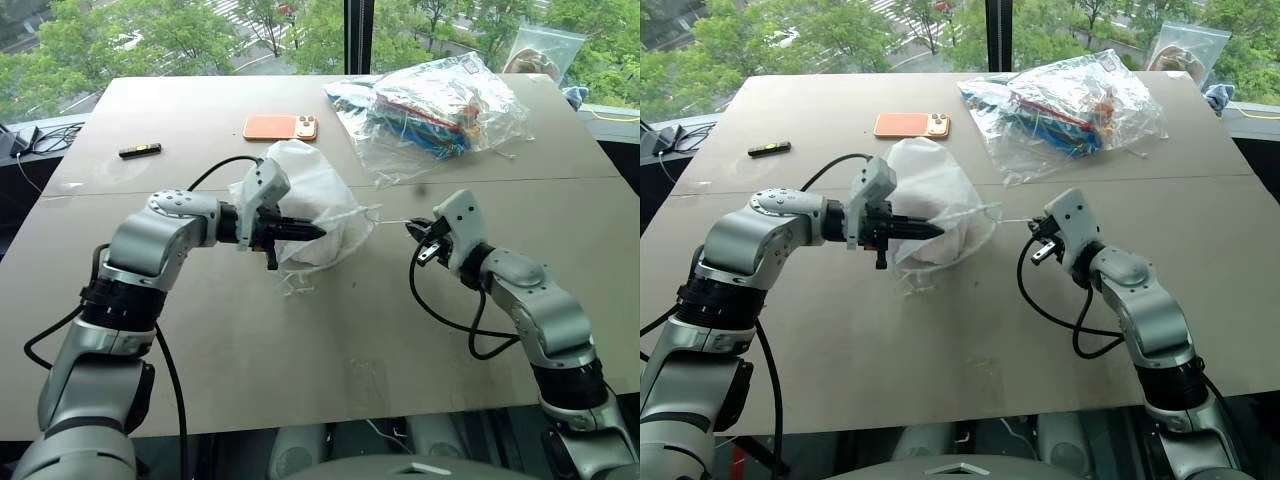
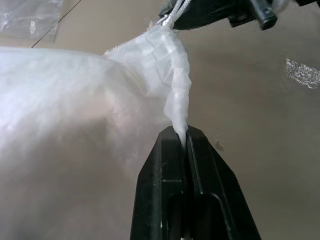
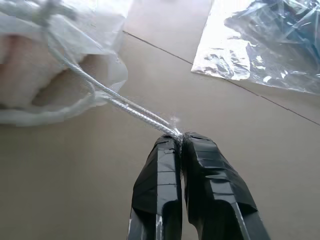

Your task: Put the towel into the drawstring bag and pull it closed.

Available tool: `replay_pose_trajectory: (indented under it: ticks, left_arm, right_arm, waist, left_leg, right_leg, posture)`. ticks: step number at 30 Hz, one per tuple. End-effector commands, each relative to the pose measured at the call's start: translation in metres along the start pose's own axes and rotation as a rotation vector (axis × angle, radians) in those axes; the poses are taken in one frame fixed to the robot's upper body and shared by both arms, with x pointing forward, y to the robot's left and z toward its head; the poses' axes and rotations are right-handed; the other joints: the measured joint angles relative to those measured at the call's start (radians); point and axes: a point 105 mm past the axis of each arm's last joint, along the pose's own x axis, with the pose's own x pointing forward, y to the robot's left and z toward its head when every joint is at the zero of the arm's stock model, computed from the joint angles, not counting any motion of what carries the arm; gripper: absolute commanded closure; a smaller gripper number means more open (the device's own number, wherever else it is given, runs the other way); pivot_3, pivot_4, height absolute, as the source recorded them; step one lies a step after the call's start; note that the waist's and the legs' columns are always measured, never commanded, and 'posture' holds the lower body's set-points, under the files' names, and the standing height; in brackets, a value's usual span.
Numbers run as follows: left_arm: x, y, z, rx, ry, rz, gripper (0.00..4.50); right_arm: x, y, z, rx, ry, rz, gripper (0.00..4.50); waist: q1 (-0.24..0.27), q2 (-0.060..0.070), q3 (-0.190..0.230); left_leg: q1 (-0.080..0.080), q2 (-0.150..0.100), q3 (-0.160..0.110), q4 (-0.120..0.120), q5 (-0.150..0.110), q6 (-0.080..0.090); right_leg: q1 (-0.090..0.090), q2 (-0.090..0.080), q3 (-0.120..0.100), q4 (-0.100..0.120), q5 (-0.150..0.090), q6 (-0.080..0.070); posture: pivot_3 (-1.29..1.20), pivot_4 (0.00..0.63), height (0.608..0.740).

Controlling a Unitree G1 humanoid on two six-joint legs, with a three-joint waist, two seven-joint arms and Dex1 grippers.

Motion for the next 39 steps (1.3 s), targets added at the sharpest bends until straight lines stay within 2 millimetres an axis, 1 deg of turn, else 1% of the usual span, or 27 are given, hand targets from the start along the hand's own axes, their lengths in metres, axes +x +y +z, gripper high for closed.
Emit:
replay_pose_trajectory:
  ticks: [1,2,3,5,7,9,11,13,14,16,17,20,24,27,30,32,35,36,37,39]
  left_arm:
    - [-0.014,-0.002,0.020,-0.052,-0.091,-0.004,3.84]
    - [-0.016,-0.004,0.021,-0.068,-0.099,-0.010,3.20]
    - [-0.018,-0.003,0.021,-0.078,-0.106,0.000,2.72]
    - [-0.028,-0.003,0.021,-0.139,-0.129,0.025,1.93]
    - [-0.042,-0.007,0.012,-0.222,-0.140,0.035,0.94]
    - [-0.054,-0.014,-0.006,-0.296,-0.129,0.067,0.94]
    - [-0.059,-0.033,-0.042,-0.357,-0.059,0.112,0.94]
    - [-0.054,-0.050,-0.066,-0.384,-0.011,0.137,0.94]
    - [-0.052,-0.054,-0.073,-0.382,0.004,0.148,0.94]
    - [-0.047,-0.059,-0.086,-0.363,0.029,0.185,0.94]
    - [-0.043,-0.058,-0.093,-0.362,0.034,0.221,0.94]
    - [-0.033,-0.052,-0.101,-0.368,0.006,0.312,0.94]
    - [-0.025,-0.043,-0.102,-0.365,-0.031,0.386,0.94]
    - [-0.014,-0.038,-0.102,-0.323,-0.037,0.412,0.94]
    - [-0.008,-0.038,-0.104,-0.266,-0.023,0.414,1.70]
    - [-0.010,-0.036,-0.110,-0.248,0.009,0.433,2.68]
    - [-0.019,-0.029,-0.112,-0.228,0.010,0.459,4.27]
    - [-0.021,-0.026,-0.111,-0.221,0.006,0.465,4.45]
    - [-0.025,-0.022,-0.107,-0.213,-0.005,0.473,4.45]
    - [-0.034,-0.011,-0.093,-0.209,-0.053,0.492,4.45]
  right_arm:
    - [-0.011,0.023,0.013,0.041,-0.029,0.120,4.50]
    - [-0.012,0.026,0.010,0.034,-0.012,0.131,4.50]
    - [-0.013,0.026,0.007,0.024,0.005,0.131,4.50]
    - [-0.014,0.024,0.005,0.019,0.018,0.121,4.50]
    - [-0.016,0.024,0.006,0.022,0.017,0.116,4.50]
    - [-0.017,0.024,0.007,0.020,0.018,0.112,4.50]
    - [-0.020,0.025,0.006,0.024,0.022,0.108,4.50]
    - [-0.021,0.025,0.004,0.029,0.027,0.107,4.50]
    - [-0.021,0.026,0.004,0.031,0.029,0.107,4.50]
    - [-0.021,0.026,0.003,0.034,0.031,0.107,4.50]
    - [-0.021,0.026,0.003,0.035,0.031,0.109,4.50]
    - [-0.021,0.025,0.003,0.035,0.036,0.110,4.50]
    - [-0.022,0.021,0.001,0.026,0.049,0.099,4.50]
    - [-0.023,0.019,0.001,0.025,0.052,0.088,4.50]
    - [-0.023,0.016,0.001,0.023,0.050,0.066,4.50]
    - [-0.022,0.009,0.002,0.019,0.041,0.027,4.50]
    - [-0.022,-0.014,0.008,0.013,0.016,-0.091,4.50]
    - [-0.021,-0.020,0.009,0.010,0.012,-0.116,4.50]
    - [-0.022,-0.028,0.011,0.001,0.004,-0.154,4.50]
    - [-0.022,-0.045,0.018,-0.010,-0.018,-0.224,4.50]
  waist:
    - [0.000,0.000,0.000]
    - [0.002,0.000,0.000]
    - [0.003,0.000,0.000]
    - [0.003,0.000,0.000]
    - [0.000,0.000,0.000]
    - [-0.004,0.000,0.000]
    - [-0.009,0.000,0.000]
    - [-0.012,0.001,0.000]
    - [-0.010,0.001,0.000]
    - [0.011,0.000,0.000]
    - [0.017,0.000,-0.001]
    - [0.033,0.001,-0.001]
    - [0.032,0.001,-0.001]
    - [0.030,0.001,-0.001]
    - [0.029,0.001,-0.001]
    - [0.029,0.001,-0.001]
    - [0.028,0.001,-0.001]
    - [0.028,0.001,-0.001]
    - [0.027,0.001,-0.001]
    - [0.028,0.002,-0.001]
  left_leg:
    - [0.000,0.000,0.000,0.000,0.000,0.000]
    - [0.000,0.000,0.000,0.001,0.000,0.000]
    - [0.000,0.000,-0.001,0.002,0.000,0.000]
    - [0.000,-0.001,-0.001,0.003,-0.001,0.001]
    - [0.000,-0.001,-0.001,0.005,-0.001,0.001]
    - [0.000,-0.001,0.000,0.005,0.000,0.000]
    - [0.001,0.000,-0.001,0.003,0.001,-0.001]
    - [0.001,0.000,-0.001,0.003,0.001,-0.002]
    - [0.001,0.000,-0.001,0.002,0.001,-0.002]
    - [0.000,0.000,-0.002,0.003,0.001,-0.002]
    - [0.000,-0.001,-0.005,0.004,0.000,0.000]
    - [0.002,-0.003,-0.006,0.005,-0.001,0.002]
    - [0.005,-0.003,-0.007,0.006,-0.001,0.002]
    - [0.015,-0.002,-0.007,0.004,-0.001,0.002]
    - [0.017,-0.002,-0.007,0.004,-0.001,0.002]
    - [0.017,-0.002,-0.007,0.004,-0.001,0.002]
    - [0.016,-0.002,-0.006,0.004,-0.001,0.002]
    - [0.016,-0.002,-0.006,0.004,-0.001,0.002]
    - [0.016,-0.002,-0.006,0.004,-0.001,0.002]
    - [0.016,-0.002,-0.006,0.004,-0.001,0.002]
  right_leg:
    - [0.000,0.000,0.000,0.001,0.000,0.000]
    - [0.000,0.000,0.000,0.001,0.000,0.000]
    - [0.000,0.000,0.000,0.001,0.000,0.000]
    - [0.001,-0.001,0.000,0.001,0.000,0.000]
    - [0.001,-0.001,0.000,0.001,0.000,0.000]
    - [0.001,-0.001,0.002,0.001,0.000,0.000]
    - [0.000,0.000,0.003,0.001,0.000,0.000]
    - [0.001,-0.001,0.006,0.001,0.000,0.000]
    - [0.000,-0.002,0.006,0.001,0.000,0.000]
    - [0.000,-0.003,0.004,0.001,0.000,0.000]
    - [0.002,-0.003,0.002,0.001,0.000,0.000]
    - [0.005,-0.004,0.001,0.001,0.000,-0.001]
    - [0.008,-0.003,0.001,0.001,0.002,-0.003]
    - [0.017,-0.002,0.001,0.001,0.002,-0.003]
    - [0.019,-0.002,0.001,0.001,0.001,-0.003]
    - [0.019,-0.002,0.001,0.000,0.001,-0.003]
    - [0.019,-0.002,0.002,0.000,0.001,-0.003]
    - [0.019,-0.002,0.002,0.000,0.001,-0.003]
    - [0.019,-0.002,0.002,0.000,0.001,-0.003]
    - [0.018,-0.002,0.001,0.000,0.001,-0.003]
  posture:
    - [0.00,0.150,0.740]
    - [0.00,0.150,0.740]
    - [0.00,0.150,0.740]
    - [0.00,0.150,0.740]
    - [0.00,0.150,0.740]
    - [0.00,0.150,0.740]
    - [0.00,0.150,0.740]
    - [0.00,0.150,0.740]
    - [0.00,0.150,0.740]
    - [0.00,0.150,0.740]
    - [0.00,0.150,0.740]
    - [0.00,0.150,0.740]
    - [0.00,0.150,0.740]
    - [0.00,0.150,0.740]
    - [0.00,0.150,0.740]
    - [0.00,0.150,0.740]
    - [0.00,0.150,0.740]
    - [0.00,0.150,0.740]
    - [0.00,0.150,0.740]
    - [0.00,0.150,0.740]
